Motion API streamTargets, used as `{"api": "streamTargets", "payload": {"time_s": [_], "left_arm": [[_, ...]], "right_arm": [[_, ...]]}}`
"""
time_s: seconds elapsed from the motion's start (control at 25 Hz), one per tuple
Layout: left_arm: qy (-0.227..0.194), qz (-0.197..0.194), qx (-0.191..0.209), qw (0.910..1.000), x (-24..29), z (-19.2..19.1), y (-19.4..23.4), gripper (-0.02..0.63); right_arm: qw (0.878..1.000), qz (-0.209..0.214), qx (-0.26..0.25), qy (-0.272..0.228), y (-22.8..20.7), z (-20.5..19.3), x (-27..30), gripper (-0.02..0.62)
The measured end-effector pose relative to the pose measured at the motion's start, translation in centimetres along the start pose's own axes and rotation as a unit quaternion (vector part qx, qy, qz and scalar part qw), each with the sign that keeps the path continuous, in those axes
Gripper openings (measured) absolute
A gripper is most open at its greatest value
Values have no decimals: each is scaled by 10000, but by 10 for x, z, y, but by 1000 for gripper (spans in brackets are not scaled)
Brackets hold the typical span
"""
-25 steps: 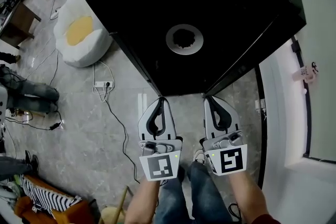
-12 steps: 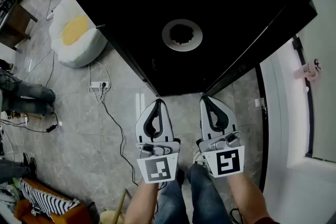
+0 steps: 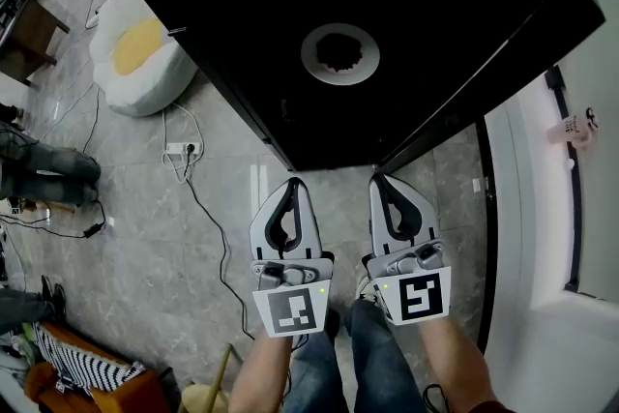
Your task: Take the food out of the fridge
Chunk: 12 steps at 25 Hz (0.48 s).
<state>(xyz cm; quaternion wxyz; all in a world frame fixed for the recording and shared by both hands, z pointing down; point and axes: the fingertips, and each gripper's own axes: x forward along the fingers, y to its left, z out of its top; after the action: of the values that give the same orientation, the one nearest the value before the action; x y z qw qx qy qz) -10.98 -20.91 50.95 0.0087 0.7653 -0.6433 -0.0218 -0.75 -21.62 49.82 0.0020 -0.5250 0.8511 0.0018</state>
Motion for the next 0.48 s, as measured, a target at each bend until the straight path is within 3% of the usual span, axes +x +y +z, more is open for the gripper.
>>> {"api": "streamTargets", "payload": {"time_s": [0.16, 0.48], "left_arm": [[4, -19, 11, 10000, 0, -1, -1, 12], [-10, -58, 27, 10000, 1, -2, -4, 12]], "right_arm": [[9992, 163, -344, 139, 0, -9, -3, 23], [9994, 104, -193, 254, -4, -15, 1, 23]]}}
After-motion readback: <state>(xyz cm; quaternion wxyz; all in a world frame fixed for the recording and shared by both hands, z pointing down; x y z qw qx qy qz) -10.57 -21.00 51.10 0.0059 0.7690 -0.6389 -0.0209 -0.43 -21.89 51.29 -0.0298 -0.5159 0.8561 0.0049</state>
